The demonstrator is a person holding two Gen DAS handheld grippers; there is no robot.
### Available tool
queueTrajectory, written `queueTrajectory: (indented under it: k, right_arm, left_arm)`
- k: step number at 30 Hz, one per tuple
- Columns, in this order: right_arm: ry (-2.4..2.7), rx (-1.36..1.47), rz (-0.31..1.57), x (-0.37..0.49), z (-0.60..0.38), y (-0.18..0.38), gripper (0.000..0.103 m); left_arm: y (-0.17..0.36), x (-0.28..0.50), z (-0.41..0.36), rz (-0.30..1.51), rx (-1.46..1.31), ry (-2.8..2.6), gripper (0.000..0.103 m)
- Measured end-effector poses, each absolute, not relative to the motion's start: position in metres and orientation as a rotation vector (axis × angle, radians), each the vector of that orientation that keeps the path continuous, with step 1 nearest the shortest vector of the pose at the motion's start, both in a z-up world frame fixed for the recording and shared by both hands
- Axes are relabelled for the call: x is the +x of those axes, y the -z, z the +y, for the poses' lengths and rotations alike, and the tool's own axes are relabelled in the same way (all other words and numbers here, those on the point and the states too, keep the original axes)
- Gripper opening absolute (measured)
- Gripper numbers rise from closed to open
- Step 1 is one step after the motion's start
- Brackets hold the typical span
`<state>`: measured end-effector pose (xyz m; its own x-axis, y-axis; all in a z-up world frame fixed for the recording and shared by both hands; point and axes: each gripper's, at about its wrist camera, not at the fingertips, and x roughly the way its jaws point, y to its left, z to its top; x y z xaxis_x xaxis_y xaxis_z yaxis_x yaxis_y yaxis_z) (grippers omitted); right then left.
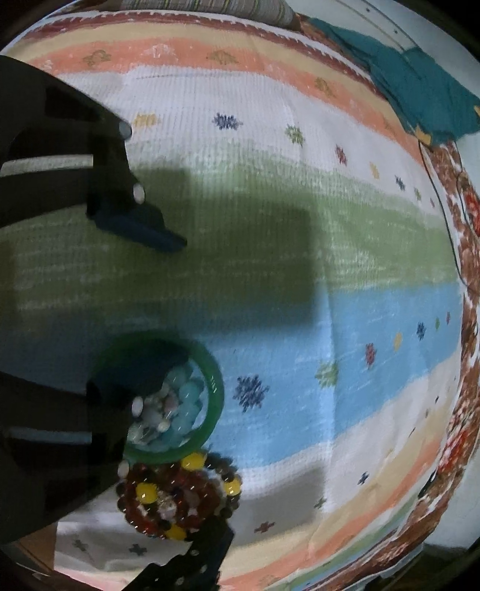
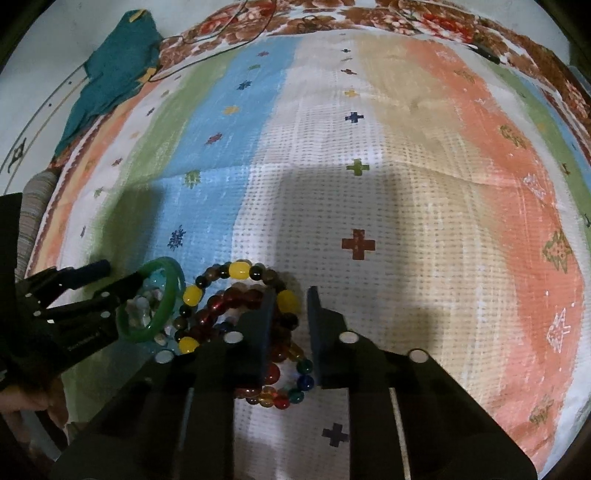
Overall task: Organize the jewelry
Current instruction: 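Close the left gripper on the green bangle while the right grips the yellow-black bracelet, then lift the green bangle and yellow-black bracelet and carry both over the silver tin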
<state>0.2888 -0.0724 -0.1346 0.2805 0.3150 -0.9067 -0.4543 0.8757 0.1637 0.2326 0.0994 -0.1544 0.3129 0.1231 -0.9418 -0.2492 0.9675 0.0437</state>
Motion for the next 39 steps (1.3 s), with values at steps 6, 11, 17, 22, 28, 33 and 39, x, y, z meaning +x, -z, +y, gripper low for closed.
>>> queueTrajectory:
  k: [6,11,17,22,28,33,39]
  right_arm:
    - [-0.506,-0.170,1.166,0.285,-0.072,0.133,0.013]
    - [-0.502,-0.179,1.158,0.284,-0.073,0.130,0.013]
    - [-0.496,-0.209,1.134,0.279,-0.073,0.122,0.013]
    - [-0.495,-0.237,1.097,0.267,-0.074,0.109,0.013]
    - [-0.496,-0.243,1.050,0.251,-0.080,0.089,0.013]
    - [-0.488,-0.247,1.013,0.239,-0.087,0.075,0.013]
    - [-0.483,-0.262,0.955,0.223,-0.090,0.054,0.013]
  left_arm:
    - [0.156,0.231,0.095,1.240,-0.104,-0.235,0.007]
    - [0.153,0.230,0.099,1.238,-0.117,-0.229,0.007]
    - [0.140,0.227,0.097,1.213,-0.117,-0.227,0.006]
    - [0.126,0.221,0.092,1.192,-0.118,-0.222,0.007]
    - [0.109,0.212,0.090,1.160,-0.125,-0.217,0.007]
    - [0.093,0.204,0.085,1.128,-0.140,-0.203,0.007]
    - [0.071,0.189,0.074,1.088,-0.160,-0.174,0.007]
